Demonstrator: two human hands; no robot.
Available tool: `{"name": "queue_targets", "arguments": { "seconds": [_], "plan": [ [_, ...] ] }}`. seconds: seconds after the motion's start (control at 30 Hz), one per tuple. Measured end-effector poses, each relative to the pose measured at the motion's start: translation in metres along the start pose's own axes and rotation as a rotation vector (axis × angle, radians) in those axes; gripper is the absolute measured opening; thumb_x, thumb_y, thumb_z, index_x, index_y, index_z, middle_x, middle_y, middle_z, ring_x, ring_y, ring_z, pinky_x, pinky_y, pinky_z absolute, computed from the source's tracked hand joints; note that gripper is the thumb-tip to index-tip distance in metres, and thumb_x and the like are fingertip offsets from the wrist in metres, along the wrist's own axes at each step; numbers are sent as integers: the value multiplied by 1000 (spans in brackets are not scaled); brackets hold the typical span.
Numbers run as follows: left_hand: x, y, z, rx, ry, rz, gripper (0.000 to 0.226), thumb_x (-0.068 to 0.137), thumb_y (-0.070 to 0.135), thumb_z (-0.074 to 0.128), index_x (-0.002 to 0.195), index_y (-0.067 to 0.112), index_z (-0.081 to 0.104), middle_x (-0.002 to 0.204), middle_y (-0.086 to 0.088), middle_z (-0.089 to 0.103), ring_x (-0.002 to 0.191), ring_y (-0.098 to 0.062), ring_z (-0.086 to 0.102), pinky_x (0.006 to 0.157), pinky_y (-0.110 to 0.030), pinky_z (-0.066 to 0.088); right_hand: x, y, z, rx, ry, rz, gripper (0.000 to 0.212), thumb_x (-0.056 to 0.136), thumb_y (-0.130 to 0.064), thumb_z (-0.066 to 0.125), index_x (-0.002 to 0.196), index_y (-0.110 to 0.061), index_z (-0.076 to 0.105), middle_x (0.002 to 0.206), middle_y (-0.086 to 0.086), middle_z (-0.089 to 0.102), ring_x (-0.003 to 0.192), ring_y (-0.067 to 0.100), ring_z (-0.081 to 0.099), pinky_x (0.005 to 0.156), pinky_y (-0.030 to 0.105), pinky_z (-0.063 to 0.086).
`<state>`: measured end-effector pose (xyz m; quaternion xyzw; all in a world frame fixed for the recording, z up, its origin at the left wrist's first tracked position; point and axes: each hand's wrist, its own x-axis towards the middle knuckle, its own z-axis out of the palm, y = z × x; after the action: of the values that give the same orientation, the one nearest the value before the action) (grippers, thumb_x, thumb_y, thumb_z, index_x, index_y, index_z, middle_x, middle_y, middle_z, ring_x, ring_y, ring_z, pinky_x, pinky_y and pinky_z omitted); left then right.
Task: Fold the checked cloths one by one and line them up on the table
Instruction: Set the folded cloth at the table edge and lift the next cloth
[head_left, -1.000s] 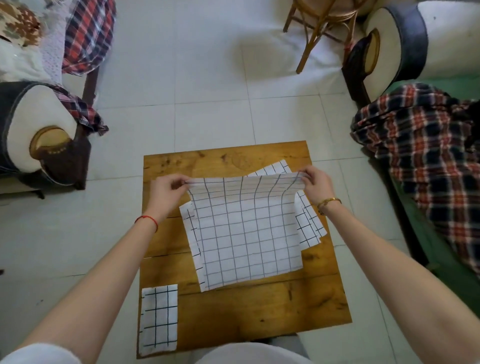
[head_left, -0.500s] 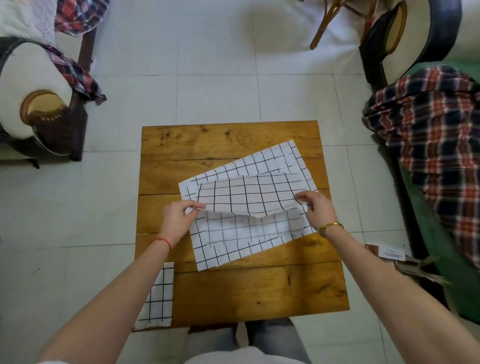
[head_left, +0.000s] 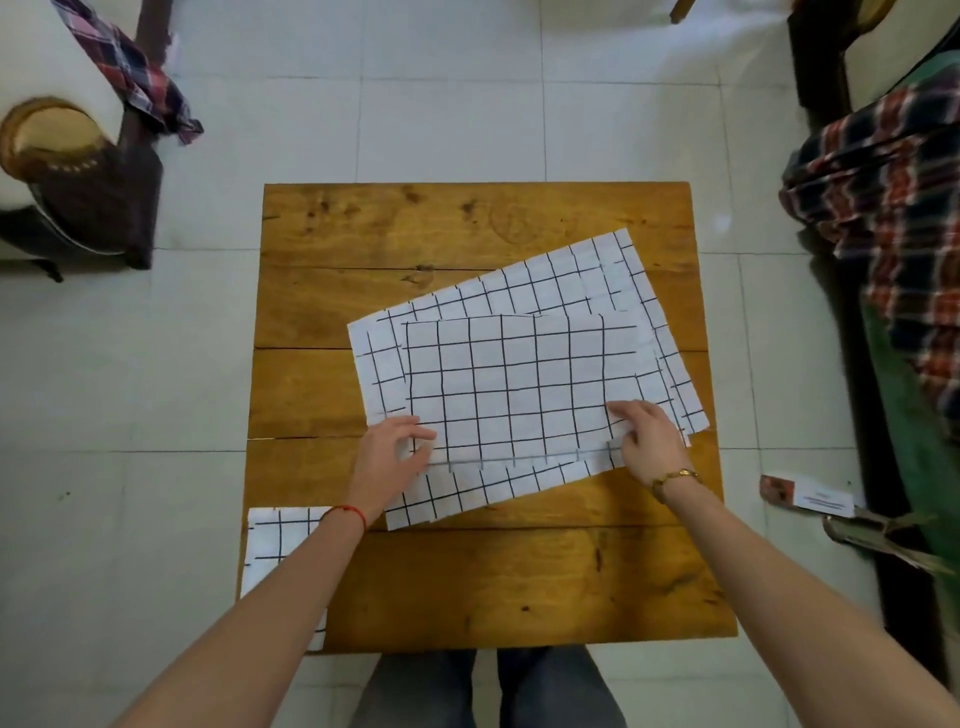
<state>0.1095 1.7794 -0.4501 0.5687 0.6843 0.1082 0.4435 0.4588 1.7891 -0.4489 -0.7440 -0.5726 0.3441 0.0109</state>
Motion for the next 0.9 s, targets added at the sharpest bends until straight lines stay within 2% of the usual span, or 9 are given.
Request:
{"name": "queue_targets", "arguments": {
  "seconds": [0.1,0.23,0.4,0.5,0.6,0.67,0.73,0.83,0.9],
  "plan": [
    [10,4,3,-12,100,27,9,90,28,65,94,23,71,107,5,66,104,-10,56,94,-29,45,8,7,4,47,64,11,41,85,-5,51,120,-24,58,123,2,54,117,21,48,99,29,39],
    [38,8,-3,-46,285,-17,10,92,25,60,95,18,66,91,3,63,86,-12,58,77,-32,54,30,-6,-8,150,315,-61,20,86,-15,52,105,-18,60,99,-2,61,102,17,50,85,29,43],
    [85,16,-11,-148,420,-143,23,91,25,60,108,10,65,84,2,63,81,-12,58,74,-22,48,80,-31,-31,422,527,74,13,88,-30,52,92,-18,55,85,-4,58,91,20,55,71,29,45],
    [111,20,-12,-220,424,-300,33,90,33,62,112,9,62,93,-1,64,86,-13,57,78,-24,45,109,-35,-36,476,498,233,25,88,-41,53,91,-16,53,85,-1,57,84,19,54,70,30,44],
    [129,21,-11,-220,385,-416,38,89,40,62,111,9,62,105,-5,65,98,-19,59,83,-26,45,128,-34,-35,416,351,370,32,90,-47,51,85,-14,51,80,-1,54,81,19,51,70,30,39],
    [137,22,-10,-218,369,-447,26,90,38,60,90,13,65,98,-6,64,94,-22,58,83,-27,45,134,-35,-30,356,280,399,37,90,-48,49,69,-16,47,66,-4,47,72,19,48,67,30,38],
    [141,25,-8,-226,344,-464,32,90,35,59,63,19,52,80,-8,55,77,-22,51,75,-27,42,138,-38,-27,346,260,407,44,90,-45,49,58,-18,39,57,-3,40,58,16,40,61,29,36],
    [148,25,-6,-270,349,-501,34,88,37,62,63,17,50,77,-7,51,68,-20,47,75,-29,43,142,-40,-25,456,277,424,42,88,-36,54,54,-18,37,55,-3,39,53,12,36,54,25,32],
    [152,25,-4,-298,376,-510,32,87,37,64,66,16,53,85,-2,55,81,-19,52,86,-33,47,145,-41,-24,554,305,417,34,84,-27,58,56,-19,43,58,-5,45,58,10,42,61,23,39]
  ]
}}
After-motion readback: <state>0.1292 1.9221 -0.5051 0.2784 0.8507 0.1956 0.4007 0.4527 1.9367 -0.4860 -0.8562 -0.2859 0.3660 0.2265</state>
